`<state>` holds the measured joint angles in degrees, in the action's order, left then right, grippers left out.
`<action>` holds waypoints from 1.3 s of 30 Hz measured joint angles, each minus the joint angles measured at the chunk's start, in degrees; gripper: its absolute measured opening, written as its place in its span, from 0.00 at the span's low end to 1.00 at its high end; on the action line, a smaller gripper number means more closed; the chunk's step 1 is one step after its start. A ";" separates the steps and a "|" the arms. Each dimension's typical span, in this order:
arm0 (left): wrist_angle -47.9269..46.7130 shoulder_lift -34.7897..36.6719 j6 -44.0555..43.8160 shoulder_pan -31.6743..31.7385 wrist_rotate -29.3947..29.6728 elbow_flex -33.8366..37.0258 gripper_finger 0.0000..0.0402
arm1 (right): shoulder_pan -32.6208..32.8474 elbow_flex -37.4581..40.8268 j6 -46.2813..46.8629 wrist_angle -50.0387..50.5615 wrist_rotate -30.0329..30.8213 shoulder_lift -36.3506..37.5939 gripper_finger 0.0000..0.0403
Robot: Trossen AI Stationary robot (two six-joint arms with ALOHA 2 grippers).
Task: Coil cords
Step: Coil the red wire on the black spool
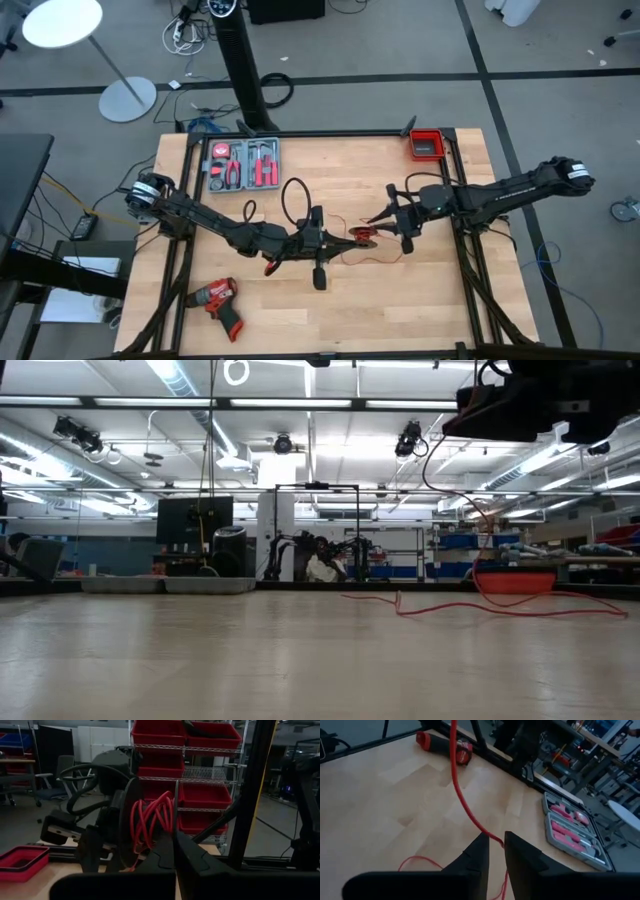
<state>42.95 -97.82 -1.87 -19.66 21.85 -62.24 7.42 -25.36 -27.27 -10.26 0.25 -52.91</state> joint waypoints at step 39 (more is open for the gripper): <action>-3.81 -3.34 8.66 4.87 -14.36 0.00 0.00 | -5.70 -7.52 -0.38 -11.27 -21.56 -16.80 0.00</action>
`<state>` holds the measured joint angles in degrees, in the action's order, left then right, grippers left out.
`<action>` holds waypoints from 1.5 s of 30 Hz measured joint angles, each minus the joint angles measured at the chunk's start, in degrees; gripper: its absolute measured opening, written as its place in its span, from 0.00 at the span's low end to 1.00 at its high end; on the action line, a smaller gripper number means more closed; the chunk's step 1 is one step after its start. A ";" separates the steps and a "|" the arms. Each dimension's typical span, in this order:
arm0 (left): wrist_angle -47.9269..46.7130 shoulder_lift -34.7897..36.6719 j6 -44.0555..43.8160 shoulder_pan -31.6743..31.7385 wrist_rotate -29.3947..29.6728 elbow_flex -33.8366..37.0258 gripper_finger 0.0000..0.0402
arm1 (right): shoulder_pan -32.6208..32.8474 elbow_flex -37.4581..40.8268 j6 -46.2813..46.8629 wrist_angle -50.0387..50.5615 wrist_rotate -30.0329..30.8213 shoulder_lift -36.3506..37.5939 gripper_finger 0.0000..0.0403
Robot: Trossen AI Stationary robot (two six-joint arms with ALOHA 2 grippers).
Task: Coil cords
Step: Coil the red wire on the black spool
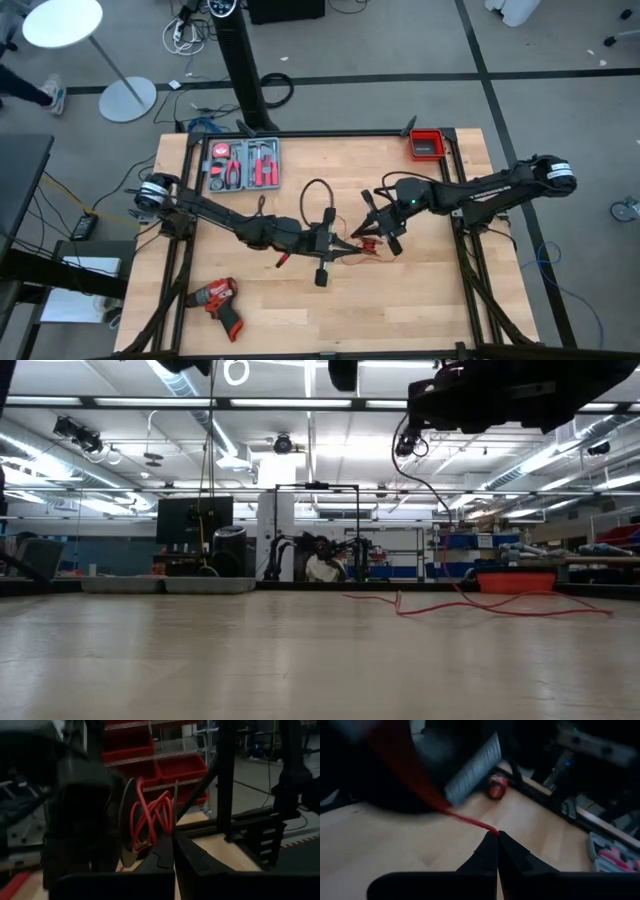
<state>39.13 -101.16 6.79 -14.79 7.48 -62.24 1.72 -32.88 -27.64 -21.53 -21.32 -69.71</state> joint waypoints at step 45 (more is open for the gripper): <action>-31.91 14.24 11.11 -1.31 23.14 0.02 0.00 | 3.37 0.04 3.45 27.45 23.92 14.08 0.00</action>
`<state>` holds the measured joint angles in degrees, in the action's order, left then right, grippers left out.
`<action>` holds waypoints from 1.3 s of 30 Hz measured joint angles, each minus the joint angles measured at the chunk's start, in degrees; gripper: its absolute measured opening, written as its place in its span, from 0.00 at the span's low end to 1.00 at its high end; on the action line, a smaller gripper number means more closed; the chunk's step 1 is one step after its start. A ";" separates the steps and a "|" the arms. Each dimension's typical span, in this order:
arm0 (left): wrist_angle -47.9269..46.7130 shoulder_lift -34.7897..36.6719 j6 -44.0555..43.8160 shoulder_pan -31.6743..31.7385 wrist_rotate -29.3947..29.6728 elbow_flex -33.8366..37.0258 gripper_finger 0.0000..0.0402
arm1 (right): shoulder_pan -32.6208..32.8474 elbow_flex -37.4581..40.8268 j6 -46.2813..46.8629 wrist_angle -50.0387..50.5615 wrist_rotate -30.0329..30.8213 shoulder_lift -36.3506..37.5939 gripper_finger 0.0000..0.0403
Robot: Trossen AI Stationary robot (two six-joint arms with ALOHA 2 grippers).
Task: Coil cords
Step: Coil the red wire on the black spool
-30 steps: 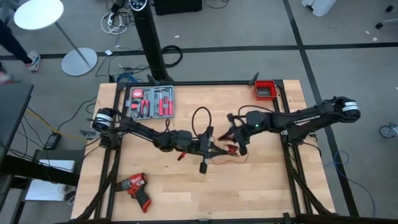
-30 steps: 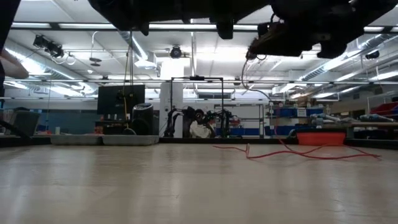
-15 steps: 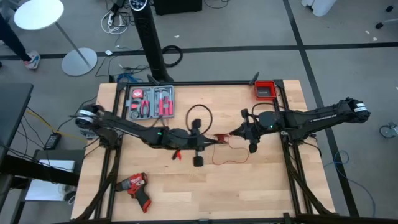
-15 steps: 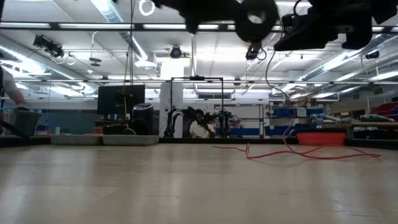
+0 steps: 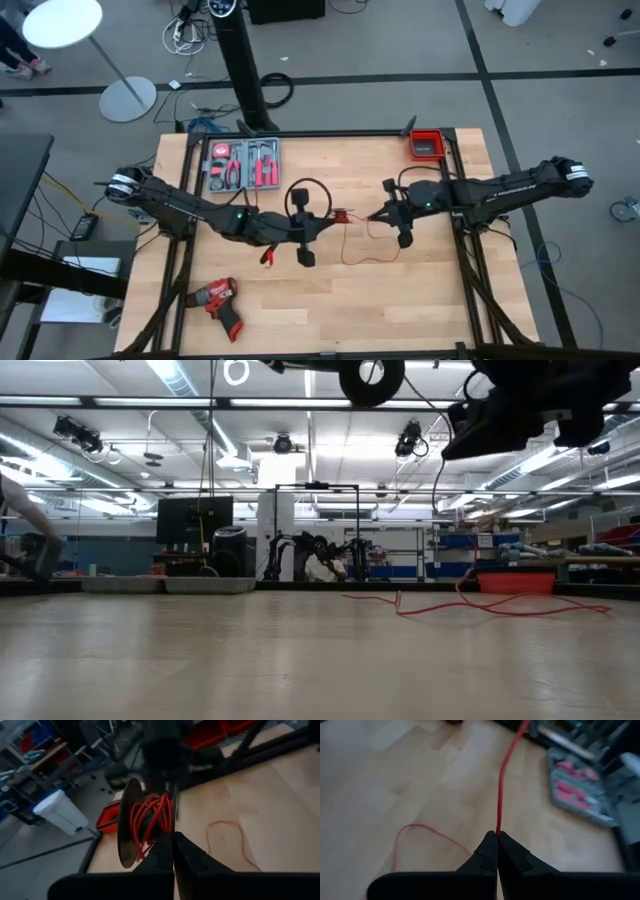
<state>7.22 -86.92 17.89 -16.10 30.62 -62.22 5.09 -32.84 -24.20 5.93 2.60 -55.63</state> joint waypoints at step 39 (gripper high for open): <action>20.03 -6.53 3.85 3.00 -28.19 -0.02 0.00 | -7.13 0.00 -7.58 -39.09 -15.92 -21.69 0.00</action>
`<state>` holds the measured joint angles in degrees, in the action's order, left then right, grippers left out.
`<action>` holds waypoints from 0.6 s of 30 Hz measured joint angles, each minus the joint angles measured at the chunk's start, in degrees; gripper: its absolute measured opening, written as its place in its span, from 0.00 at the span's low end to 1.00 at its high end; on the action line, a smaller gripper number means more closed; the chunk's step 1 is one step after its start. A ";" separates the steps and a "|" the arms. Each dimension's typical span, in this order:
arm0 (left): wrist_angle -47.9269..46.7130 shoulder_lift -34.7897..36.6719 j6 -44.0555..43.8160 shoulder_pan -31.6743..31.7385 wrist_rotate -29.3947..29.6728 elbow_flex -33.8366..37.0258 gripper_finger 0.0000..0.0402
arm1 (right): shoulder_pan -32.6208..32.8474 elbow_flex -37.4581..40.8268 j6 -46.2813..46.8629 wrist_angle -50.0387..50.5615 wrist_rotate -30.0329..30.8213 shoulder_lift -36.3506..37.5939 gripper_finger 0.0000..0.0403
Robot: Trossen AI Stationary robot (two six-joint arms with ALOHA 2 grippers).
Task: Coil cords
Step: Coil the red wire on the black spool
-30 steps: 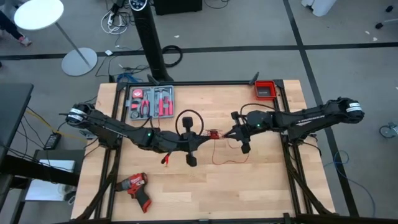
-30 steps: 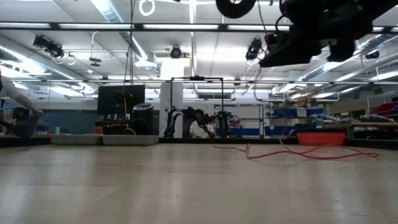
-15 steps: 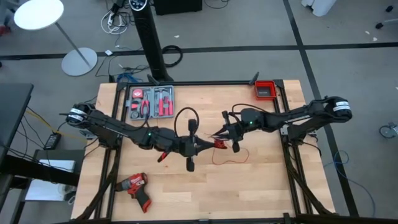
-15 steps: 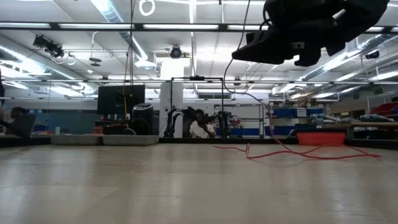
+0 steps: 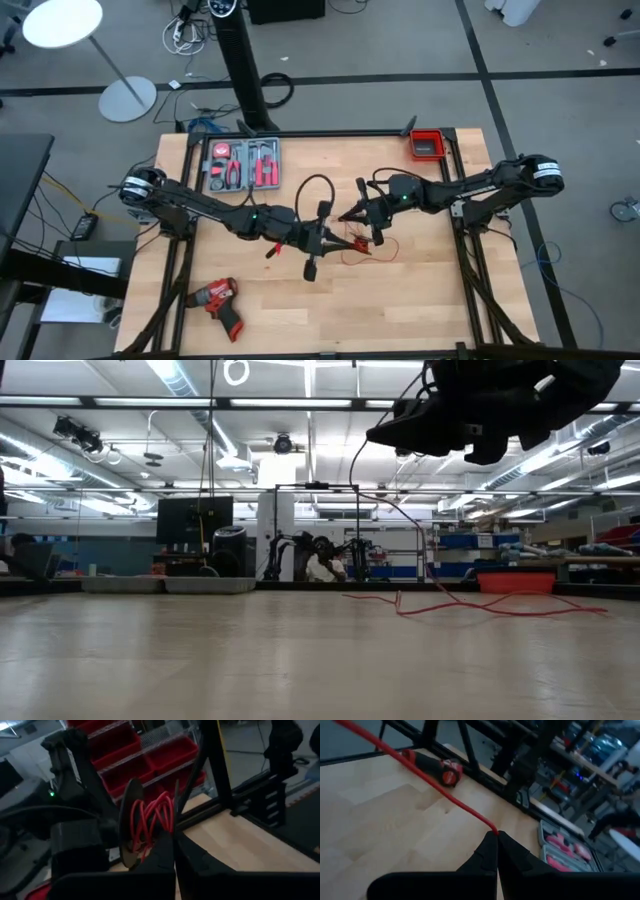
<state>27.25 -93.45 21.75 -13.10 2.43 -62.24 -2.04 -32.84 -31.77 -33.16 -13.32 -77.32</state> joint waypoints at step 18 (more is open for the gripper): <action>1.54 -2.81 -17.80 5.17 -12.93 -0.02 0.00 | 3.42 0.02 -19.28 -4.78 0.01 1.23 0.01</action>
<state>28.79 -96.27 3.94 -7.93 -10.50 -62.26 1.37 -32.82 -51.05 -37.94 -13.31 -76.09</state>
